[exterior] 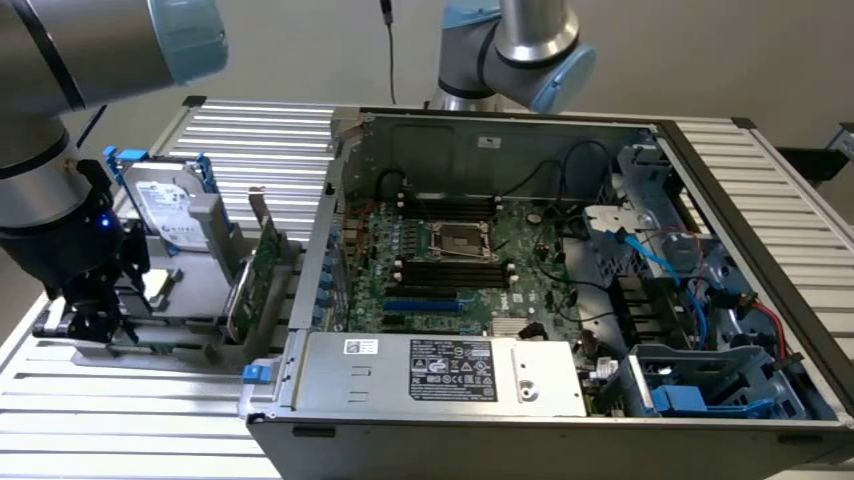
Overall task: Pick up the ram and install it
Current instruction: 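Pick up the ram and move it above insertion slot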
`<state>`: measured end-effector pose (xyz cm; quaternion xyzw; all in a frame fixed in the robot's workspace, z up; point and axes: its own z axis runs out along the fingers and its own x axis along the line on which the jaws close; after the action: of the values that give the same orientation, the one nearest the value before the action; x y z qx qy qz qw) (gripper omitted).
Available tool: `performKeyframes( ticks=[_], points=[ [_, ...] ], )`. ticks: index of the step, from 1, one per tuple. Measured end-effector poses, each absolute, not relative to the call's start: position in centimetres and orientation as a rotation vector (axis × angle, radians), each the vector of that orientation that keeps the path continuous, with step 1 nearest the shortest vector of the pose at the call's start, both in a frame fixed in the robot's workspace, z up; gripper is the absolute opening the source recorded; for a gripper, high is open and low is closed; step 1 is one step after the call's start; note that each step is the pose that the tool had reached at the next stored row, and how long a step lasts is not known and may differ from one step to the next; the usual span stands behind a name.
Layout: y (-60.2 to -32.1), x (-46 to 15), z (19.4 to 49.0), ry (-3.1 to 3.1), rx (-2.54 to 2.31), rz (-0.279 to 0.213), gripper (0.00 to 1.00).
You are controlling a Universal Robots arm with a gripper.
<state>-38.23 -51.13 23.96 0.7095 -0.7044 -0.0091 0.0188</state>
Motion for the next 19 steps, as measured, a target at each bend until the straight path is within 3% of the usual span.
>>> performKeyframes(
  ticks=[19],
  points=[
    [-51.2,-38.0,20.5,-2.187,2.203,-0.028,0.42]
  ],
)
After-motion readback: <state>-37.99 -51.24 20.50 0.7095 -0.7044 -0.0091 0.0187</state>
